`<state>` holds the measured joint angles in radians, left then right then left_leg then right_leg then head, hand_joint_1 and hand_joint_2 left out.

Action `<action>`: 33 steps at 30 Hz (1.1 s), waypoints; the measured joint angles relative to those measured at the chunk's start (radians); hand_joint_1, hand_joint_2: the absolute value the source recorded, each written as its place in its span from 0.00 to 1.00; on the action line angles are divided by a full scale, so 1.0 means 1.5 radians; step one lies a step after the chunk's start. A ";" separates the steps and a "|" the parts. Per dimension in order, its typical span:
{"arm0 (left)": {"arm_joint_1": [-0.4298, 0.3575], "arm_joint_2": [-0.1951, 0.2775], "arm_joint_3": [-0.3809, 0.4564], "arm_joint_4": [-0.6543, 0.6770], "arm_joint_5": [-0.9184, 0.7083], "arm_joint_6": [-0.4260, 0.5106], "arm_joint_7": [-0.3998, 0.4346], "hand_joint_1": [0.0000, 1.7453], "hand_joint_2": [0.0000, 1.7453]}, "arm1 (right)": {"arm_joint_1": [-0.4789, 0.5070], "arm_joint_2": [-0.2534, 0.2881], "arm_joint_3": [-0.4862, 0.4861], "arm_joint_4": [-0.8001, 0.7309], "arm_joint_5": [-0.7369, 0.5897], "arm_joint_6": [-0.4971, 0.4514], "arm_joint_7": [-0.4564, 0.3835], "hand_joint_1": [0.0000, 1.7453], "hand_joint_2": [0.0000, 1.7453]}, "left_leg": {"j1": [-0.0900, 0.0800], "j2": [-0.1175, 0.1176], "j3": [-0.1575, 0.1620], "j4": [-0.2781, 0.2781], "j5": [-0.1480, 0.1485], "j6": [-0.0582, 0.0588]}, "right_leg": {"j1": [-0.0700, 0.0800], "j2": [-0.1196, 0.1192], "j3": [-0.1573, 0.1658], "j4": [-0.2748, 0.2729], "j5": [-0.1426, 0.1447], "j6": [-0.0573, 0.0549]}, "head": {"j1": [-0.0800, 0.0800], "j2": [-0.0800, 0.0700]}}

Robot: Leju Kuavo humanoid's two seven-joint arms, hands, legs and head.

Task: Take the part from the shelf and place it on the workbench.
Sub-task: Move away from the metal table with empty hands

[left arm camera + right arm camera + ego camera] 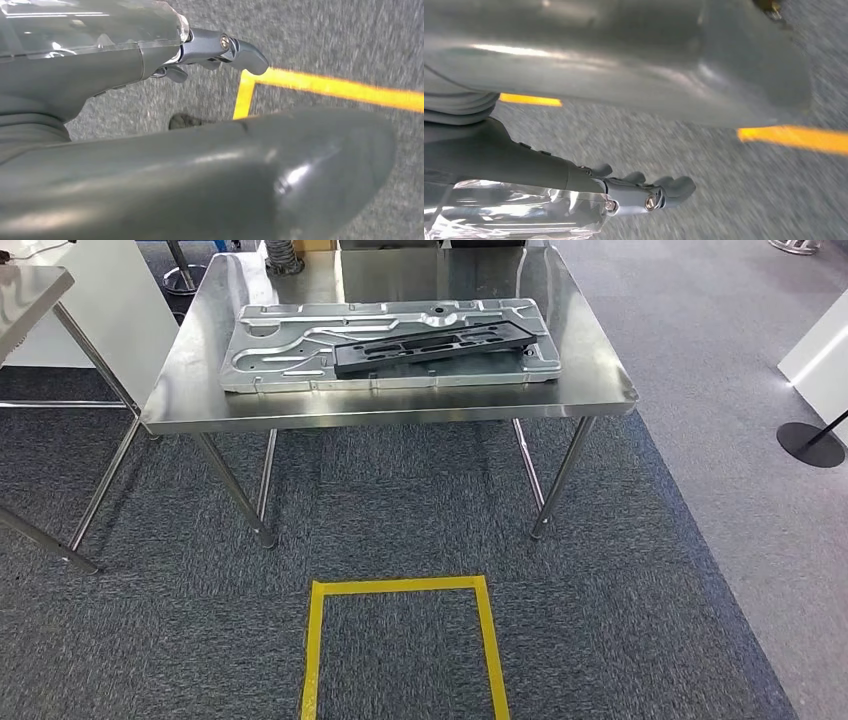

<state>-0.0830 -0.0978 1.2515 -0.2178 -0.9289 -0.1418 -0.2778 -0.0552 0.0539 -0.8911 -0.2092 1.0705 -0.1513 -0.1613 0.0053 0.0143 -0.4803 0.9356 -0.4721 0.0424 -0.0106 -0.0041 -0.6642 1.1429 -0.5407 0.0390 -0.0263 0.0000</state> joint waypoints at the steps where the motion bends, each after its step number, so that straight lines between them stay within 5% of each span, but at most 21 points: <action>1: 0.000 0.001 -0.002 0.000 -0.003 -0.001 0.000 0.00 0.00 | 0.000 0.002 0.000 0.001 -0.001 0.004 0.003 0.00 0.00 | -0.001 0.000 -0.009 0.002 0.005 0.000 | -0.002 0.000 -0.010 0.044 -0.023 0.002 | 0.000 0.000; 3: 0.000 0.003 -0.005 0.000 -0.007 -0.004 0.000 0.00 0.00 | 0.000 0.006 0.000 0.002 -0.004 0.009 0.006 0.00 0.00 | -0.001 0.001 -0.028 0.010 0.014 -0.003 | -0.004 0.000 -0.005 0.080 -0.024 0.005 | 0.000 0.000; 6: 0.000 0.003 -0.010 0.000 -0.014 -0.006 0.000 0.00 0.00 | -0.003 0.010 0.000 0.003 -0.010 0.015 0.006 0.00 0.00 | -0.001 0.000 -0.054 0.026 0.022 -0.009 | -0.007 0.000 0.082 -0.030 0.019 0.005 | 0.000 0.000; 8: 0.000 0.003 -0.016 0.000 -0.019 -0.007 -0.003 0.00 0.00 | -0.005 0.013 0.000 0.003 -0.014 0.016 0.005 0.00 0.00 | -0.002 0.000 -0.064 0.035 0.026 -0.016 | -0.004 0.001 0.126 -0.103 0.017 -0.001 | 0.000 0.000; 11: -0.002 0.005 -0.021 0.000 -0.024 -0.006 -0.009 0.00 0.00 | -0.006 0.018 -0.002 0.003 -0.020 0.014 0.001 0.00 0.00 | -0.001 0.000 -0.071 0.038 0.032 -0.030 | -0.003 0.000 0.127 -0.121 0.016 -0.016 | 0.000 0.000; 14: -0.001 0.008 -0.023 0.000 -0.025 -0.006 -0.011 0.00 0.00 | -0.006 0.021 -0.004 0.004 -0.024 0.016 -0.001 0.00 0.00 | 0.003 -0.003 -0.096 0.101 -0.020 -0.041 | -0.004 -0.003 0.119 -0.125 0.031 -0.033 | 0.000 0.000; 16: -0.001 0.009 -0.025 0.000 -0.027 -0.005 -0.012 0.00 0.00 | -0.006 0.021 -0.006 0.004 -0.028 0.021 -0.006 0.00 0.00 | 0.004 -0.004 -0.124 0.187 -0.073 -0.045 | -0.002 -0.003 0.108 -0.124 0.038 -0.037 | 0.000 0.000; 17: -0.001 0.009 -0.026 0.000 -0.028 -0.004 -0.011 0.00 0.00 | -0.006 0.021 -0.007 0.004 -0.030 0.026 -0.009 0.00 0.00 | 0.004 -0.004 -0.131 0.217 -0.085 -0.046 | -0.001 -0.003 0.103 -0.122 0.041 -0.037 | 0.000 0.000; 19: -0.001 0.011 -0.026 0.000 -0.029 -0.003 -0.008 0.00 0.00 | -0.005 0.022 -0.008 0.004 -0.035 0.041 -0.013 0.00 0.00 | 0.004 -0.004 -0.109 0.206 -0.071 -0.046 | -0.001 -0.002 0.093 -0.117 0.046 -0.035 | 0.000 0.000; 22: -0.003 0.014 -0.027 0.000 -0.030 -0.003 -0.003 0.00 0.00 | -0.006 0.025 -0.013 0.005 -0.044 0.070 -0.015 0.00 0.00 | 0.003 -0.004 -0.019 0.067 -0.027 -0.037 | 0.000 -0.001 0.085 -0.111 0.049 -0.029 | 0.000 0.000; 23: -0.003 0.015 -0.028 0.000 -0.030 -0.003 -0.003 0.00 0.00 | -0.006 0.026 -0.016 0.005 -0.048 0.081 -0.015 0.00 0.00 | 0.001 -0.005 -0.004 0.039 -0.023 -0.033 | 0.001 -0.001 0.084 -0.109 0.051 -0.026 | 0.000 0.000; 26: -0.004 0.018 -0.031 0.000 -0.029 -0.006 -0.003 0.00 0.00 | -0.007 0.030 -0.025 0.006 -0.058 0.105 -0.005 0.00 0.00 | 0.000 -0.005 -0.004 0.025 -0.019 -0.021 | 0.003 -0.001 0.080 -0.108 0.058 -0.014 | 0.000 0.000; 28: -0.005 0.018 -0.032 0.000 -0.027 -0.007 -0.002 0.00 0.00 | -0.007 0.030 -0.031 0.007 -0.064 0.113 0.005 0.00 0.00 | 0.003 -0.004 -0.008 0.021 -0.012 -0.012 | 0.003 0.000 0.071 -0.090 0.042 -0.008 | 0.000 0.000; 32: -0.005 0.019 -0.032 0.000 -0.024 -0.005 0.000 0.00 0.00 | -0.006 0.030 -0.045 0.007 -0.076 0.129 0.027 0.00 1.00 | 0.001 -0.002 -0.024 0.021 0.001 -0.002 | 0.000 0.002 0.002 0.070 -0.045 -0.001 | 0.000 0.000; 33: -0.005 0.019 -0.032 0.000 -0.024 -0.003 0.002 0.00 0.00 | -0.006 0.030 -0.048 0.007 -0.078 0.132 0.033 0.00 1.00 | 0.000 -0.002 -0.028 0.022 0.003 -0.002 | -0.001 0.002 -0.003 0.088 -0.049 -0.001 | 0.000 0.000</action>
<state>-0.0907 -0.0690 1.2032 -0.2174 -0.9643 -0.1469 -0.2751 -0.0638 0.0996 -0.9635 -0.1981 0.9541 0.0472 -0.1120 0.0055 0.0116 -0.5226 0.9691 -0.4682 0.0391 -0.0120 -0.0018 -0.6680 1.2753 -0.6136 0.0380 -0.0263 0.0000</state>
